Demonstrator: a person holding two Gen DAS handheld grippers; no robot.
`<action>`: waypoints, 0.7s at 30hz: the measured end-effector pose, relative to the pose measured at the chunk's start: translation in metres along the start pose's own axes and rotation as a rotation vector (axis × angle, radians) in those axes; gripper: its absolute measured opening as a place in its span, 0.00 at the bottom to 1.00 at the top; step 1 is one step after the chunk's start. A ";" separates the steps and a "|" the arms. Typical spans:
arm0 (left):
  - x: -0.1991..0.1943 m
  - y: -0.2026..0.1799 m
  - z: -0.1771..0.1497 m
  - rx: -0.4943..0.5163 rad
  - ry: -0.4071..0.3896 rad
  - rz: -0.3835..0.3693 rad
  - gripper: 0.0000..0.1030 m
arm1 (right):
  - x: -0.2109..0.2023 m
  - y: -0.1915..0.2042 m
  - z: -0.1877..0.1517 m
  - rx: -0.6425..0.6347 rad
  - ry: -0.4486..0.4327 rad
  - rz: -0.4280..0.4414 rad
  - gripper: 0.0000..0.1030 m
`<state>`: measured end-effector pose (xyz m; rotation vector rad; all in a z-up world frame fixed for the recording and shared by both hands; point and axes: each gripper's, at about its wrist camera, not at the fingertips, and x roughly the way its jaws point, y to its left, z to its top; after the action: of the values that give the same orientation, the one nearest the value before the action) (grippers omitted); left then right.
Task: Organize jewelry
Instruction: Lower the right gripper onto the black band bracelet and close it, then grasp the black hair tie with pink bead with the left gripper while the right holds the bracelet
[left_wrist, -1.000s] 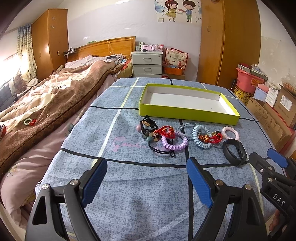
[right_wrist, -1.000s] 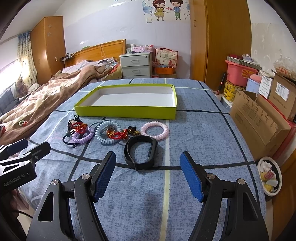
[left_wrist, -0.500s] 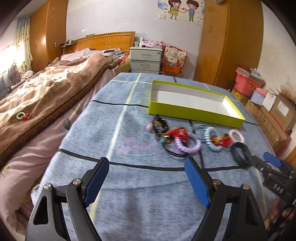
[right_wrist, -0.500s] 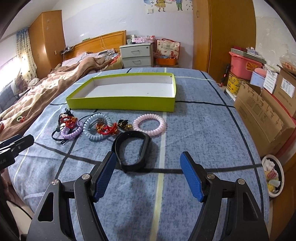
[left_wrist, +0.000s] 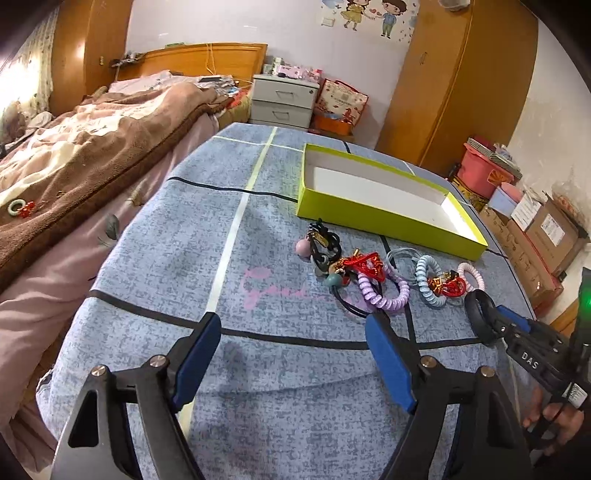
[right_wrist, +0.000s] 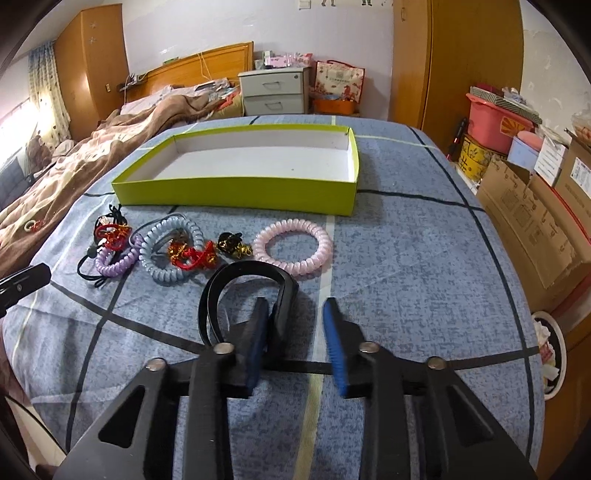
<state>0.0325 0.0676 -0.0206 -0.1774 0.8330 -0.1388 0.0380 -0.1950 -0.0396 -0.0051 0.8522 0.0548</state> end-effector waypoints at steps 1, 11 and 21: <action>0.000 0.001 0.001 -0.008 0.005 -0.012 0.76 | 0.000 0.000 0.000 0.002 0.000 0.004 0.20; 0.016 0.001 0.018 -0.010 0.030 -0.025 0.64 | 0.002 -0.005 0.003 0.014 -0.010 0.019 0.12; 0.045 -0.002 0.048 0.004 0.057 -0.038 0.48 | -0.009 -0.016 0.013 0.043 -0.046 0.044 0.12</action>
<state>0.0976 0.0619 -0.0210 -0.1865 0.8865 -0.1818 0.0424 -0.2116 -0.0243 0.0552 0.8071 0.0779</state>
